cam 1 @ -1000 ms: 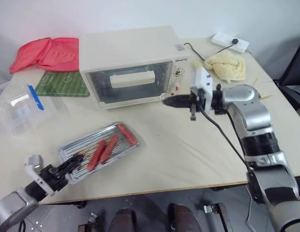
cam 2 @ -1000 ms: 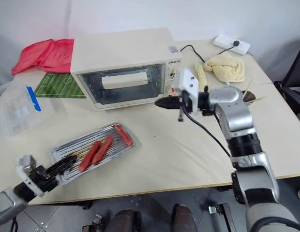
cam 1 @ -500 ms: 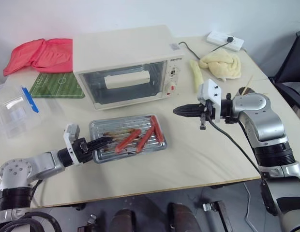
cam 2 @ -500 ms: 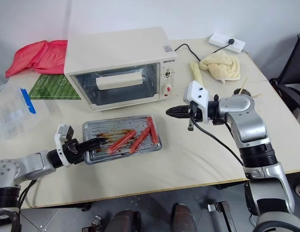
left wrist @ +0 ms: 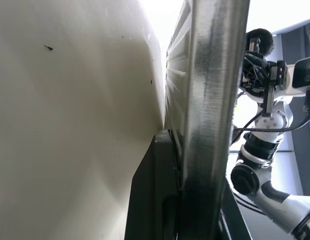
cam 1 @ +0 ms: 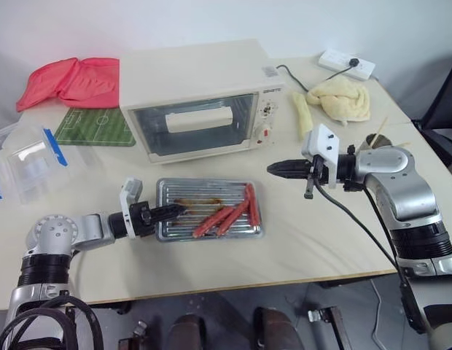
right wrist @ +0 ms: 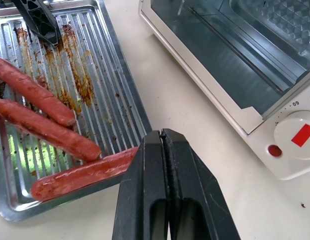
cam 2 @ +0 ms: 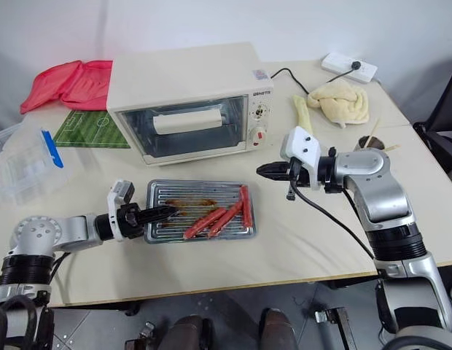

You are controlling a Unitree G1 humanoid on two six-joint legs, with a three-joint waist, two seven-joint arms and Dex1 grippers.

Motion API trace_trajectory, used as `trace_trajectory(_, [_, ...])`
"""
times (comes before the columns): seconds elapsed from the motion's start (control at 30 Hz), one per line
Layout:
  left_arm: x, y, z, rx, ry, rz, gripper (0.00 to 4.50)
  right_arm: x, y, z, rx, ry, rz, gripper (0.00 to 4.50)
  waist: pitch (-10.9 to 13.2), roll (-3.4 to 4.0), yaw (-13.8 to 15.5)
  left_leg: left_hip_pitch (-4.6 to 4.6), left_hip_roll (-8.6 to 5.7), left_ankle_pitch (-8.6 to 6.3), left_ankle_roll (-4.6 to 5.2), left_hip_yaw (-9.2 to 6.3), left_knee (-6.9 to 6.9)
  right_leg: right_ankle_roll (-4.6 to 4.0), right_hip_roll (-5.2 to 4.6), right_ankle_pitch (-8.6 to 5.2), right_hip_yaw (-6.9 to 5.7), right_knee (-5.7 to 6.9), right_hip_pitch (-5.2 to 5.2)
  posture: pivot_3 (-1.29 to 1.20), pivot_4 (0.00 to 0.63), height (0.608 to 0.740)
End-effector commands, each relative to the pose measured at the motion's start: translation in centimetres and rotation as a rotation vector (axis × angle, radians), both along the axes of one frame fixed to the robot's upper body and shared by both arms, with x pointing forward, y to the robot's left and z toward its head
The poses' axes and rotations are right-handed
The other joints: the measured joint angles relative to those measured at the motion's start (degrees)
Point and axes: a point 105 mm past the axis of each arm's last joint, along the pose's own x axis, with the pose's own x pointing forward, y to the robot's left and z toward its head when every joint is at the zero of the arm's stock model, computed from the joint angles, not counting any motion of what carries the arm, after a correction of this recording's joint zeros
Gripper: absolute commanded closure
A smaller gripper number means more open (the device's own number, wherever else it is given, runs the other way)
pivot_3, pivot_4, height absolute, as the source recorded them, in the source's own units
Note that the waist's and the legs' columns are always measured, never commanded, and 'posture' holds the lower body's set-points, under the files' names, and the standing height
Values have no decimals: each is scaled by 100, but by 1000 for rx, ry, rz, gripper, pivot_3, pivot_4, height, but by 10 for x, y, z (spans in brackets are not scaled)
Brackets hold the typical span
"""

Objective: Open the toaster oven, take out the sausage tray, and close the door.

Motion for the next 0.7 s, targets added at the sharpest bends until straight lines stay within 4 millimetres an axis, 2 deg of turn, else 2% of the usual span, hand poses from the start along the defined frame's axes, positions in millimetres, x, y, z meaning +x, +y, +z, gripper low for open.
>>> trace_trajectory(0.03, [0, 1, -21, 73, 64, -8, 4500, -4, -7, 14, 13, -58, -15, 4444, 0, 0, 9, 1, 0, 2, 0, 0, 0, 0, 0, 0, 1, 1, 1, 0, 150, 740])
trace_trajectory(0.1, [0, 2, -27, 102, 79, -13, 4500, -3, -8, 14, 14, -61, -22, 4444, -1, 2, 14, 3, -1, 5, 0, 0, 0, 0, -2, 0, 1, 2, 4, 0, 150, 740])
trace_trajectory(0.37, [3, 3, -29, 108, 83, -17, 4500, -2, -8, 15, 17, -59, -28, 4444, -6, 10, 11, 10, -2, 16, -1, 1, 0, -2, -3, 1, 4, 11, 5, 0, 150, 740])
trace_trajectory(0.47, [2, 7, -36, 151, 101, -11, 3882, -1, -8, 15, 14, -59, -30, 4500, -8, 13, 0, 10, -2, 18, -1, 1, 0, -3, -3, 1, 4, 11, 6, 0, 150, 740])
trace_trajectory(0.7, [5, 17, -39, 179, 102, 20, 1711, 0, -8, 15, 13, -60, -27, 4500, -8, 13, -18, 11, -1, 18, -1, 2, -2, -3, -2, 1, 5, 13, 3, 0, 150, 740])
